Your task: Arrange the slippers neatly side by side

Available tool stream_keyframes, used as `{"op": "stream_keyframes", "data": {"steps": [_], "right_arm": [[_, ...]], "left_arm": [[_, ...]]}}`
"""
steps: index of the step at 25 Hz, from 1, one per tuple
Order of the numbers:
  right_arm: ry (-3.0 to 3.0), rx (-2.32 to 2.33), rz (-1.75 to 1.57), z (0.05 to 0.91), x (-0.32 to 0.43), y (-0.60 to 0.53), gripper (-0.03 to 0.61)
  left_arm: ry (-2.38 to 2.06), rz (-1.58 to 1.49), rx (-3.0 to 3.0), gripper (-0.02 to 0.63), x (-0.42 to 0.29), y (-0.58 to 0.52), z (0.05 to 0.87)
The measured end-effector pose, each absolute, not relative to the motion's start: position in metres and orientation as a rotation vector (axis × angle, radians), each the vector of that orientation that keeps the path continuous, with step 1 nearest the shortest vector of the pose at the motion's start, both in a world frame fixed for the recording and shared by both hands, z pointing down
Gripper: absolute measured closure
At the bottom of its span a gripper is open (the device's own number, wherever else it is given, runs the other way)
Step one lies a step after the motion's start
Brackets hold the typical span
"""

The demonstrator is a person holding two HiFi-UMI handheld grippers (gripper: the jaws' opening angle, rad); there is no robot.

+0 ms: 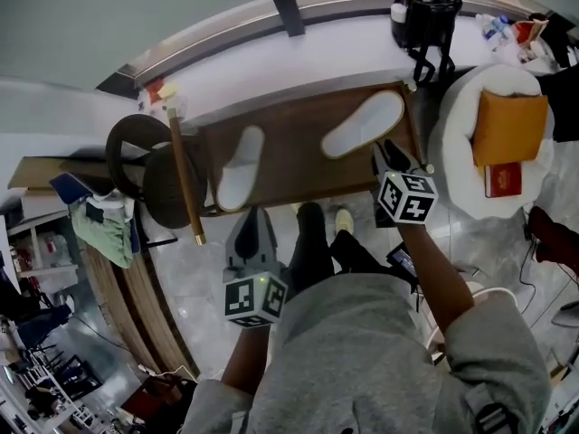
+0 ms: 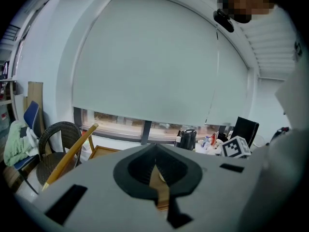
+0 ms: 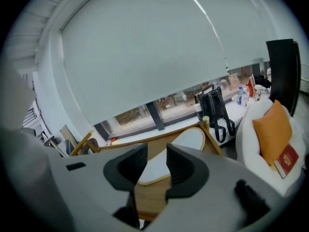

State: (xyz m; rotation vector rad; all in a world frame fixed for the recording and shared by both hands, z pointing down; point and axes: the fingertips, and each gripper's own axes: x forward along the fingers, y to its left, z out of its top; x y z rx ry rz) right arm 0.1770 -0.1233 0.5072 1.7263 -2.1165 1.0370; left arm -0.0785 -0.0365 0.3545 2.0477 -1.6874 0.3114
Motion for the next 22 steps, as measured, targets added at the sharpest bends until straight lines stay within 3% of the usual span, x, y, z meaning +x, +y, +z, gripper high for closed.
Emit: {"op": "stream_keyframes", "data": {"steps": [22], "right_arm": [[-1.720,2.023,1.248,0.631,0.172,-0.196,0.454]], "left_arm": [[-1.537,0.341,2.001,0.600,-0.097,-0.088,0.436]]}}
